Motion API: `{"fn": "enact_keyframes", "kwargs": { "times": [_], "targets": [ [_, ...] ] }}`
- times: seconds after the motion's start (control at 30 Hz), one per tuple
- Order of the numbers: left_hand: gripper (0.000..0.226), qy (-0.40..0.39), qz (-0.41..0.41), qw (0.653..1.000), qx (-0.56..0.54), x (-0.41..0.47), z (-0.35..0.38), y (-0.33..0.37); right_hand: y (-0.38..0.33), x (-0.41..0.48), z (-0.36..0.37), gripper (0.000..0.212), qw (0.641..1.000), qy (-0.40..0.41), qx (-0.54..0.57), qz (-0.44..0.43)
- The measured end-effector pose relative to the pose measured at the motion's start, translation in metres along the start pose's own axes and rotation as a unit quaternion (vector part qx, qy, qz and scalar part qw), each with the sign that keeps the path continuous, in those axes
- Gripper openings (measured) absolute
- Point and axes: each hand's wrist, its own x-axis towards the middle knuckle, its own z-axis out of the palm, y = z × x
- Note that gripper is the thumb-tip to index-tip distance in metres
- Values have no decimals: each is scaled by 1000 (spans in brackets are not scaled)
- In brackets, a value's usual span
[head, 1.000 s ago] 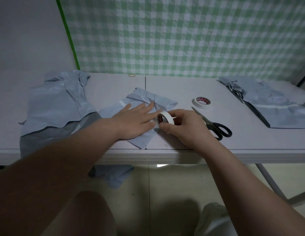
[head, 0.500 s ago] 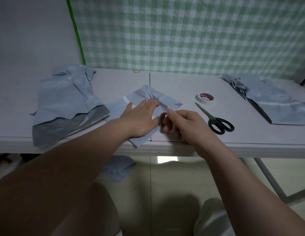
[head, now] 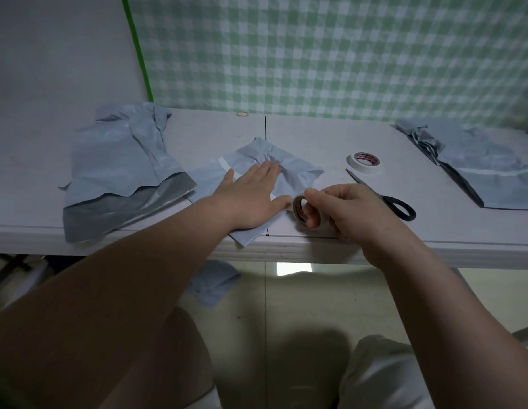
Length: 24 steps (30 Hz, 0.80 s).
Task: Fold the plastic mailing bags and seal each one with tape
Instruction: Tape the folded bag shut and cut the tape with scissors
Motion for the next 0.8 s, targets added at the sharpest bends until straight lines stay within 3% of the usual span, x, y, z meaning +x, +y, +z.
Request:
{"fn": "enact_keyframes", "kwargs": {
  "times": [0.8],
  "targets": [
    [78,-5,4,1000,24,-2,0,1,-3,11,7,48,999,43,-21,6]
  ]
}}
